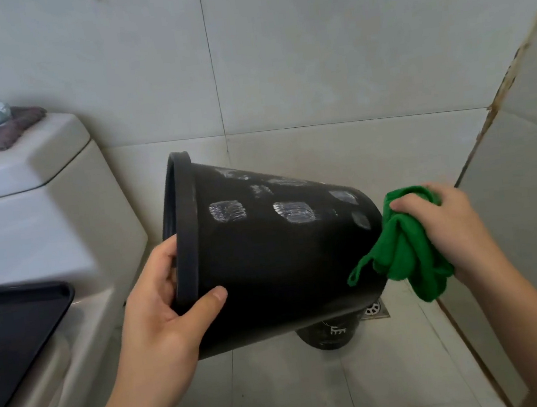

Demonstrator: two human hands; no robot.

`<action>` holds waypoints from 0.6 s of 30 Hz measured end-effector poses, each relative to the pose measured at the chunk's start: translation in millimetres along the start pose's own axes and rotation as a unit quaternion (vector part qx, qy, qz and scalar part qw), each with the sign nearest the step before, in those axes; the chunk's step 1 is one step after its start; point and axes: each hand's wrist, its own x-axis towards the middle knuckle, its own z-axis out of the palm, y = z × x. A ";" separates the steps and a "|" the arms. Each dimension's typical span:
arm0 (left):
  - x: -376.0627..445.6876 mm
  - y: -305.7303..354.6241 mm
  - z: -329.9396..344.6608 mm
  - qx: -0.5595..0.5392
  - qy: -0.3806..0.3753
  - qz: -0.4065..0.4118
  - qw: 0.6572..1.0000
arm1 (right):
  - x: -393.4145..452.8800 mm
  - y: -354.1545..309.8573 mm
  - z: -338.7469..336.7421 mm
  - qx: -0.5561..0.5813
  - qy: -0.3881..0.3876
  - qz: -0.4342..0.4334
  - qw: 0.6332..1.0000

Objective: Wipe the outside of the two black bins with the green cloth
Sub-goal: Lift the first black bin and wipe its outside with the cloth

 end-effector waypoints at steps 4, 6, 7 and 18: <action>1.1 3.8 -2.4 -0.003 0.038 0.002 0.999 | -3.6 5.5 8.4 -0.034 -0.006 0.001 0.999; 0.5 4.7 -2.9 -0.009 0.041 0.001 0.999 | -3.0 6.9 12.7 -0.014 0.001 -0.009 1.000; 0.6 4.4 -3.5 -0.011 0.042 -0.003 0.999 | -2.6 7.1 14.7 0.012 0.002 -0.006 1.000; -0.5 10.2 -9.9 -0.015 0.038 -0.017 0.999 | -6.5 -1.1 23.9 0.070 -0.039 -0.060 0.995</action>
